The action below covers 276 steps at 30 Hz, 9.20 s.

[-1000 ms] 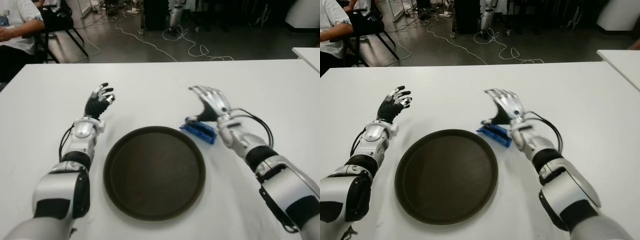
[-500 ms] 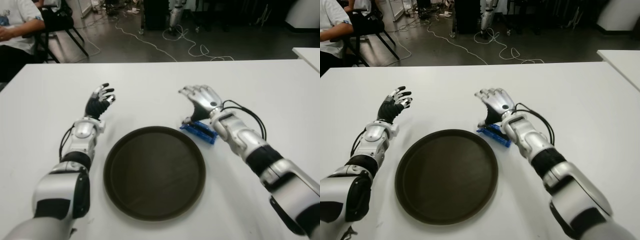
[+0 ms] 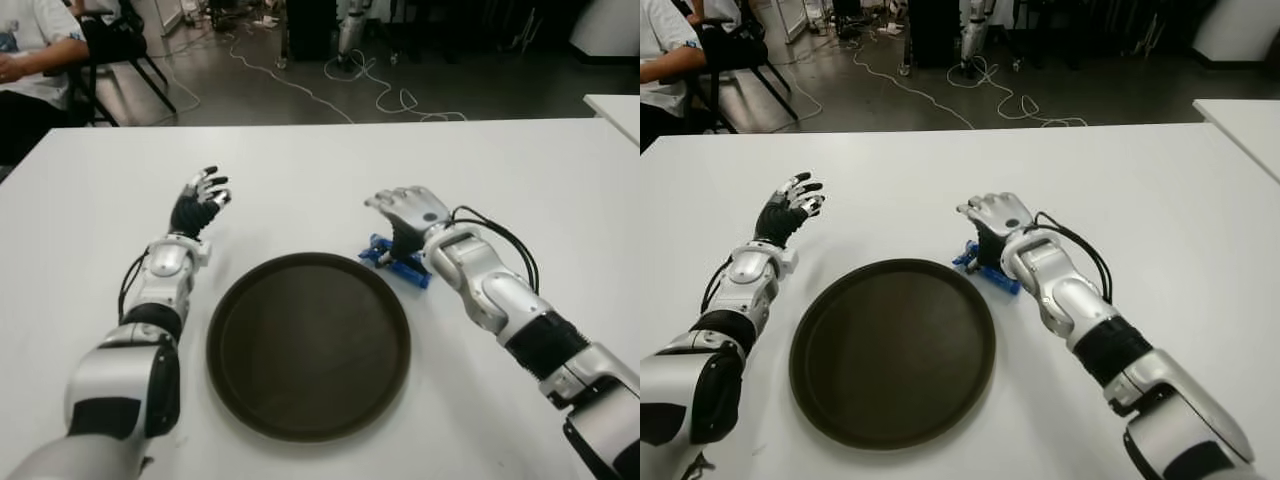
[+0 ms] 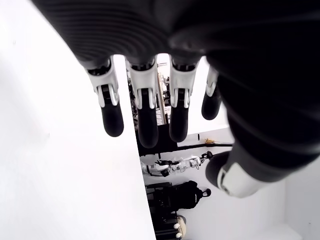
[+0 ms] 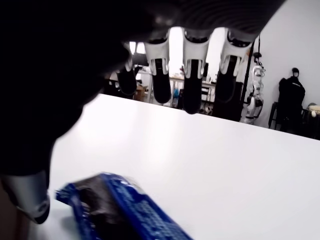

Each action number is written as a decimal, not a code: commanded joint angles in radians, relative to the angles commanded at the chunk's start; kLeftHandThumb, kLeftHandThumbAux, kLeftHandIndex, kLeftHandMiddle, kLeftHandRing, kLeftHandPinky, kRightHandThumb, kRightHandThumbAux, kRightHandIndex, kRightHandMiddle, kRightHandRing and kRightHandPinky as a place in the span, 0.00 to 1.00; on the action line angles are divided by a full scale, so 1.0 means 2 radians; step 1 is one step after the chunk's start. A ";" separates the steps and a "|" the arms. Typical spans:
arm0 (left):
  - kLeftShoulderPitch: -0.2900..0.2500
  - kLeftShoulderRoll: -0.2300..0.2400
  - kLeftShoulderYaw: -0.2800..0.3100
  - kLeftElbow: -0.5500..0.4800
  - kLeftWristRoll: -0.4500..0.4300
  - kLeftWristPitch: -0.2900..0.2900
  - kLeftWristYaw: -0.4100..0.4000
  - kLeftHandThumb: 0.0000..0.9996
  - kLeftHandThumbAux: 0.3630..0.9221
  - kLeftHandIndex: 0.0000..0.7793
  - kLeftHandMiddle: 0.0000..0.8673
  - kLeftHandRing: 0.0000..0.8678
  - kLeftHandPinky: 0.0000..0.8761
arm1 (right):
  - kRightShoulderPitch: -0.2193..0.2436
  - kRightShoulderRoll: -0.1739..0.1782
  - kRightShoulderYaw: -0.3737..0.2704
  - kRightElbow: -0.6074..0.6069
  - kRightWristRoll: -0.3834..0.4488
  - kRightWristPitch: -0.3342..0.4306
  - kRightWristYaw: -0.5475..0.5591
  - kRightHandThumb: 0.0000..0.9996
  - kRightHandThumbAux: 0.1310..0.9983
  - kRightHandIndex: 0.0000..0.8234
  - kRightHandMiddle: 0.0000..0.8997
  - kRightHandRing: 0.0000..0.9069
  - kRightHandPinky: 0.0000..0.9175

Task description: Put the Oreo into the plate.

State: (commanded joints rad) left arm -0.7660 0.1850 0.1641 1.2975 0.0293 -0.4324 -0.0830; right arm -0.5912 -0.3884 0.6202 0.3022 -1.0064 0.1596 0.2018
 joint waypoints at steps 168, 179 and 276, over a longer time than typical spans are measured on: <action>0.004 0.010 0.001 -0.002 0.001 -0.005 -0.009 0.13 0.54 0.11 0.21 0.21 0.23 | 0.042 0.076 -0.064 0.099 0.005 0.136 -0.146 0.00 0.57 0.28 0.28 0.29 0.31; 0.004 0.008 -0.001 -0.004 0.002 -0.008 -0.005 0.15 0.55 0.13 0.23 0.23 0.24 | 0.020 0.081 -0.064 0.147 0.021 0.137 -0.153 0.00 0.54 0.22 0.22 0.25 0.27; 0.009 0.006 -0.004 -0.007 -0.004 -0.017 -0.003 0.17 0.57 0.13 0.23 0.23 0.24 | 0.016 0.086 -0.150 0.198 0.256 -0.032 -0.090 0.00 0.65 0.18 0.19 0.18 0.16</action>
State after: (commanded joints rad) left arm -0.7489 0.1968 0.1561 1.2841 0.0215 -0.4657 -0.0890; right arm -0.5590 -0.2160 0.3208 0.6991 -0.4944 0.0950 0.0217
